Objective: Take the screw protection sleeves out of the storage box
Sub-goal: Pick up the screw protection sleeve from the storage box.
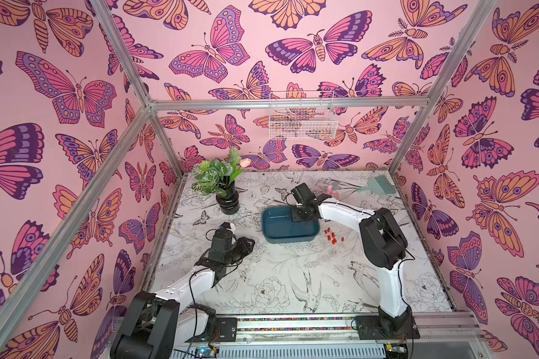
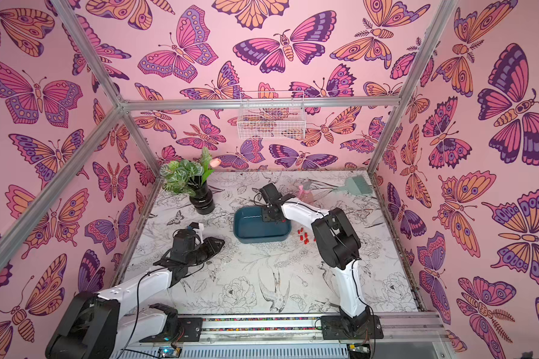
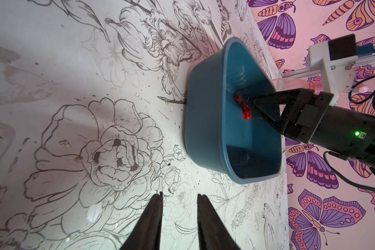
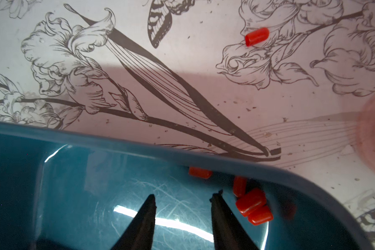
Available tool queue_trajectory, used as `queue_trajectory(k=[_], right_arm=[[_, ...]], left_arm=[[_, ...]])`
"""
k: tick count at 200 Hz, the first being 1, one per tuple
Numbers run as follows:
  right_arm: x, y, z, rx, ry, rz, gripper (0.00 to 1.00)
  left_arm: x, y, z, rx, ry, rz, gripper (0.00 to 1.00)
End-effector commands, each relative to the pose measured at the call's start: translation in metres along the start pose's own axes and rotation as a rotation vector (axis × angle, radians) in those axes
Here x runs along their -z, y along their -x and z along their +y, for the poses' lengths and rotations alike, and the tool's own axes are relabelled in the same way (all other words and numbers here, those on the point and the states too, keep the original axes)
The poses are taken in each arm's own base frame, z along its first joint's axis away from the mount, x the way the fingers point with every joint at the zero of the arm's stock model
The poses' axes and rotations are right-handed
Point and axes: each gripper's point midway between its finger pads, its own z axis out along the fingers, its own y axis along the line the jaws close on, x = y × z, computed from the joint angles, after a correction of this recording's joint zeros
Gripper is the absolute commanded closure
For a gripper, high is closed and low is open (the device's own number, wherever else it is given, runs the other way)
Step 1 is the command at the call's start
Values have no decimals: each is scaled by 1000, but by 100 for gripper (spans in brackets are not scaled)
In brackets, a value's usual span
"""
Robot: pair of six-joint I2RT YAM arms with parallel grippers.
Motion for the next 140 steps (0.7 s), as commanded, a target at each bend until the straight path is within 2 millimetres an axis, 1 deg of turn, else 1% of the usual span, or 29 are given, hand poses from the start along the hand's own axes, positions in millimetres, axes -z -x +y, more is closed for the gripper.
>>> queue_trajectory(k=[1, 66, 140], right_arm=[[-12, -9, -11, -31, -27, 40, 54], [-24, -11, -16, -45, -38, 63, 54], [-31, -11, -14, -43, -42, 71, 54]], left_arm=[[0, 1, -3, -5, -1, 4, 67], [0, 1, -3, -5, -1, 2, 67], [1, 1, -3, -5, -4, 2, 67]])
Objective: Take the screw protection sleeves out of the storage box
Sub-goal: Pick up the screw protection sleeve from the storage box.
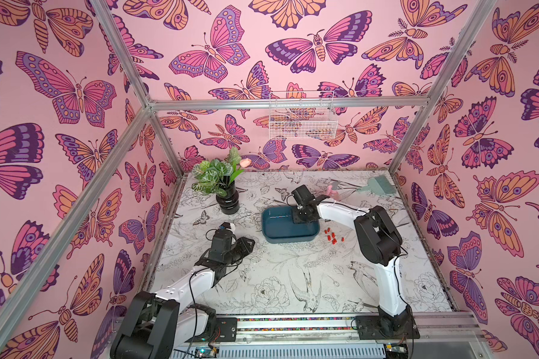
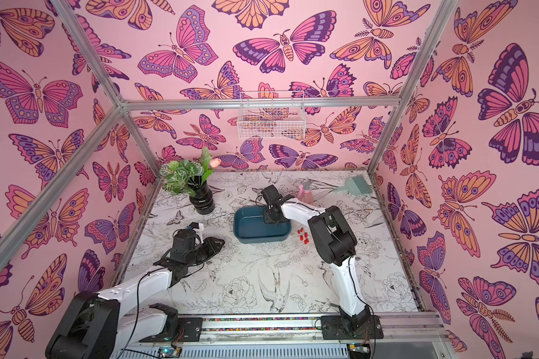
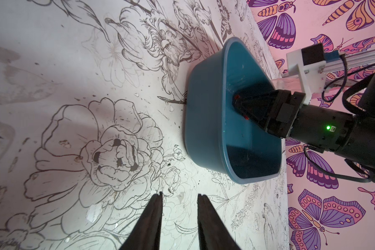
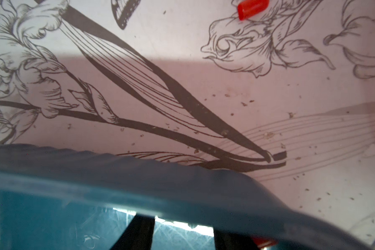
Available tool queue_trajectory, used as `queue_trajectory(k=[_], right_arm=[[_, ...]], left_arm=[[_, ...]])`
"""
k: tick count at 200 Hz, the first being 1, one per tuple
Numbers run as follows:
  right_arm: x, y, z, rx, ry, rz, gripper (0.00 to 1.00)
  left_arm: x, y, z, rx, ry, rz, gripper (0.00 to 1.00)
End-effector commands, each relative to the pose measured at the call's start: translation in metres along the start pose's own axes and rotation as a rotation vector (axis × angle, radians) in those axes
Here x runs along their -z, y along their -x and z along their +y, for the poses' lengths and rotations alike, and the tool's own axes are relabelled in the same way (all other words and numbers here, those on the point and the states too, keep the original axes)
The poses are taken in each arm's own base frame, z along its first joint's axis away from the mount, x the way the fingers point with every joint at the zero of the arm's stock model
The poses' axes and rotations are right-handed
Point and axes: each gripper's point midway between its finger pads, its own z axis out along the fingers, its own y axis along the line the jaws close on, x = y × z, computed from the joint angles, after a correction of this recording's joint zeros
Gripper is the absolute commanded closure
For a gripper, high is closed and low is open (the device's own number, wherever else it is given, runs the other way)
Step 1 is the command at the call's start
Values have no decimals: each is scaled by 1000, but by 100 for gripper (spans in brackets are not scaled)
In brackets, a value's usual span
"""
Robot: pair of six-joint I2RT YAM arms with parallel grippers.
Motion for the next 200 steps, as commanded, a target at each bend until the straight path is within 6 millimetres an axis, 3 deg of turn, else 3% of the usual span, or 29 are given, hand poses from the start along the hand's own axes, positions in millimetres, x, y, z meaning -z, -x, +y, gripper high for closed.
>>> queue_trajectory(k=[1, 68, 160, 200], right_arm=[[-9, -1, -4, -10, -16, 24, 54], [-13, 1, -3, -10, -21, 23, 60], [-21, 3, -2, -11, -28, 34, 60], [-21, 2, -2, -13, -26, 33, 72]], left_arm=[[1, 1, -3, -6, -4, 3, 67], [1, 1, -3, -4, -3, 2, 67], [0, 1, -3, -6, -3, 4, 67], [0, 1, -3, -4, -1, 4, 67]])
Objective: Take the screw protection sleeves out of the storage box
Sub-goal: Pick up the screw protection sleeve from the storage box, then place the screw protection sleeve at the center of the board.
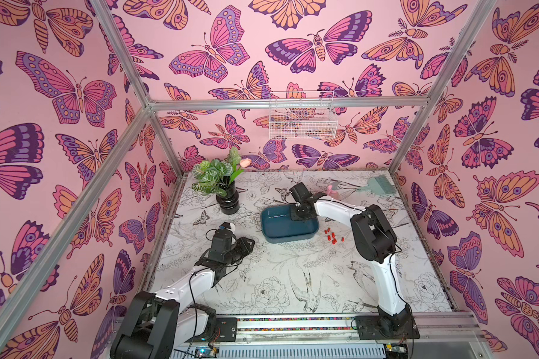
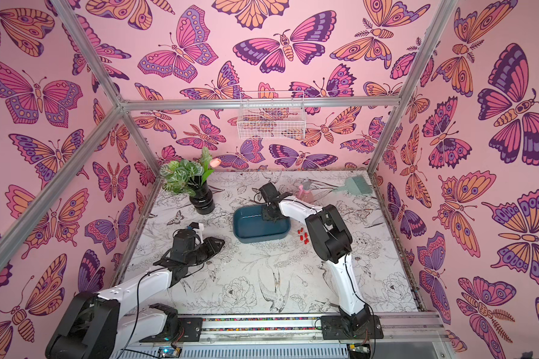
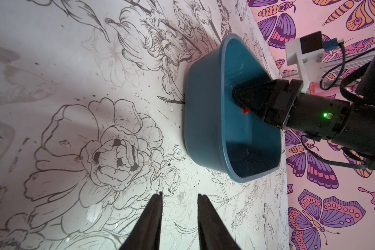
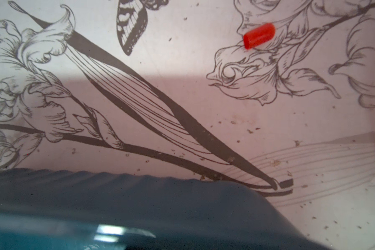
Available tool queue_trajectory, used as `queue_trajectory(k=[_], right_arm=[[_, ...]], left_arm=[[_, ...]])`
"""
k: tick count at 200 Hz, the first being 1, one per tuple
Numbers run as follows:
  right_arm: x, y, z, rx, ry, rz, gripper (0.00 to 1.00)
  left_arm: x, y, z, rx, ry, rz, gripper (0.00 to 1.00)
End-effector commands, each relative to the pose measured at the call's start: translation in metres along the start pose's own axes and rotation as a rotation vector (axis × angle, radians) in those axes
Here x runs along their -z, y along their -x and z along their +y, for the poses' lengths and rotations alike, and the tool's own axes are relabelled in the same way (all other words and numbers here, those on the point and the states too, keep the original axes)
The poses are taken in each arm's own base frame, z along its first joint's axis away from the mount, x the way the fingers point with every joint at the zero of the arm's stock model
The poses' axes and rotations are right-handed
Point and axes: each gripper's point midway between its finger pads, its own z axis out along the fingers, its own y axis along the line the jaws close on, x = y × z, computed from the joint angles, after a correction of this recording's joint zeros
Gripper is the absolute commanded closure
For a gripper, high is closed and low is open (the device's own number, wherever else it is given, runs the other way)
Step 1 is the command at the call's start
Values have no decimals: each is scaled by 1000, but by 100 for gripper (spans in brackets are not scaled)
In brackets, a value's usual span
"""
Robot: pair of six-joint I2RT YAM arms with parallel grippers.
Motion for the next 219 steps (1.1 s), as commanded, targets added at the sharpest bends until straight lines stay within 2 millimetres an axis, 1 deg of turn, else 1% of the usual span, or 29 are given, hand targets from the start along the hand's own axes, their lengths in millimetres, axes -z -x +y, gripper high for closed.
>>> queue_trajectory(k=[1, 20, 40, 74, 89, 103, 146, 173, 196, 219], right_arm=[[-12, -12, -7, -11, -22, 44, 72], [-10, -11, -7, -10, -20, 40, 76], [-4, -11, -7, -12, -14, 34, 78], [18, -6, -3, -12, 19, -2, 81], [30, -5, 1, -10, 40, -22, 81], [40, -7, 5, -5, 60, -33, 81], [78, -8, 11, 8, 104, -74, 81], [100, -10, 9, 0, 128, -101, 82], [124, -11, 8, -3, 148, -132, 82], [144, -13, 3, 0, 149, -151, 82]], left_arm=[[0, 1, -3, -4, -1, 4, 67], [0, 1, -2, -4, 0, 5, 67], [-1, 1, -3, -4, 0, 5, 67], [-1, 1, -3, -6, -1, 5, 67], [-1, 1, -3, -6, 0, 6, 67], [-1, 1, -3, -6, 1, 7, 67], [-1, 2, -3, -7, 2, 5, 67], [-1, 1, -2, -6, 3, 5, 67], [0, 2, -3, -8, 1, 1, 67], [0, 2, -3, -6, 3, 2, 67]])
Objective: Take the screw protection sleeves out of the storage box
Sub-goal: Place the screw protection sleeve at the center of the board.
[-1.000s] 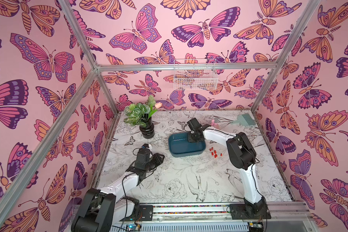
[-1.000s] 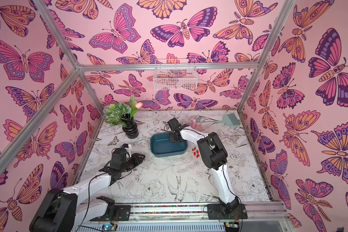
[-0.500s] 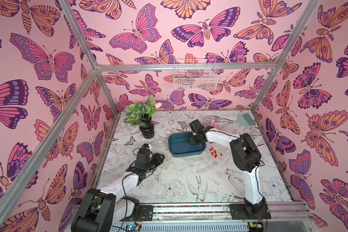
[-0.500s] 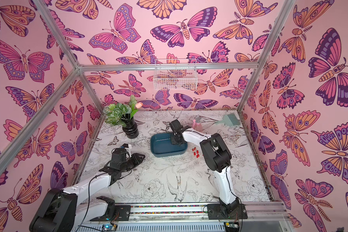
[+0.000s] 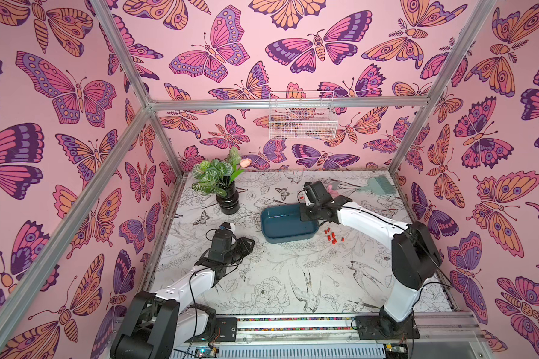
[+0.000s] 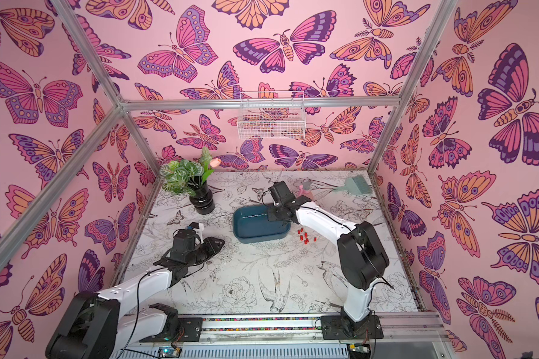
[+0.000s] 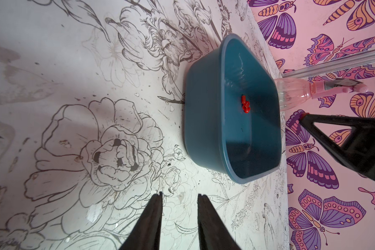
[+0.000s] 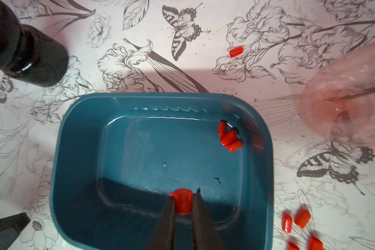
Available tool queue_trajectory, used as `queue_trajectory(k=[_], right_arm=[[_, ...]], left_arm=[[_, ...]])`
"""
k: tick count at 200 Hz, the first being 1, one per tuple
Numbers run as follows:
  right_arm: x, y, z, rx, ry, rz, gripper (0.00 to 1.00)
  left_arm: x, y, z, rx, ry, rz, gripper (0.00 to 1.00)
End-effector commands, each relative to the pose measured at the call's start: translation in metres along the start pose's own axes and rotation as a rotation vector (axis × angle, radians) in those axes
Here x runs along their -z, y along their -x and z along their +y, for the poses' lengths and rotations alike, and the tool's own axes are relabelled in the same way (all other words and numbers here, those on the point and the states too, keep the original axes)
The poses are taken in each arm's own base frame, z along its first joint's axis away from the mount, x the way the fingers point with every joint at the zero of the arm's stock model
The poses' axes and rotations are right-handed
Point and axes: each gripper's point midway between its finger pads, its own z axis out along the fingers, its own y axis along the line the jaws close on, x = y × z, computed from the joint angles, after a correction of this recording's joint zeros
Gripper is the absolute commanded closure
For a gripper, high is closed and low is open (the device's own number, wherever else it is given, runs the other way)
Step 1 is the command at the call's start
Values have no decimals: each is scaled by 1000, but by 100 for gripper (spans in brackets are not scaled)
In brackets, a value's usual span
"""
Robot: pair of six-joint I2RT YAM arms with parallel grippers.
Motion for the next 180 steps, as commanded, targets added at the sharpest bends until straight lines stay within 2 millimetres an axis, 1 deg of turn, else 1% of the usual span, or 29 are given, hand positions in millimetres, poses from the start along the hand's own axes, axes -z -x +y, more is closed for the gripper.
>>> queue_trajectory(k=[1, 19, 37, 47, 55, 57, 60, 73, 103, 132, 150, 165, 180], right_arm=[[22, -1, 1, -2, 7, -12, 82], [34, -6, -5, -2, -2, -18, 83], [42, -14, -16, -6, -28, -21, 83], [44, -20, -25, -17, -36, -17, 83], [39, -26, -34, -33, -42, -3, 83], [46, -23, -34, -36, -34, -21, 83], [48, -23, -37, -45, -34, -26, 83], [50, -26, -50, -76, -33, -20, 83], [56, -26, -77, -133, -41, -24, 84], [51, -37, -102, -152, -62, 40, 84], [44, -48, -117, -160, -82, 90, 83], [39, -55, -126, -166, -92, 125, 84], [39, -56, -132, -167, -101, 137, 84]], left_arm=[[0, 2, -3, -7, 2, 1, 67], [0, 2, -3, -7, 1, 0, 67], [0, 2, -3, -7, 3, 0, 67], [0, 2, -3, -7, 1, -1, 67], [0, 2, -3, -7, 2, 0, 67], [0, 2, -3, -7, 1, -1, 67], [0, 2, -3, -6, 2, 0, 67], [0, 2, -3, -6, 1, 1, 67], [0, 2, -3, -7, 2, 1, 67], [0, 3, -3, -6, 3, -1, 67], [0, 2, -3, -7, 2, 1, 67], [0, 2, -3, -8, 1, 1, 67], [0, 2, -3, -8, 2, 1, 67]])
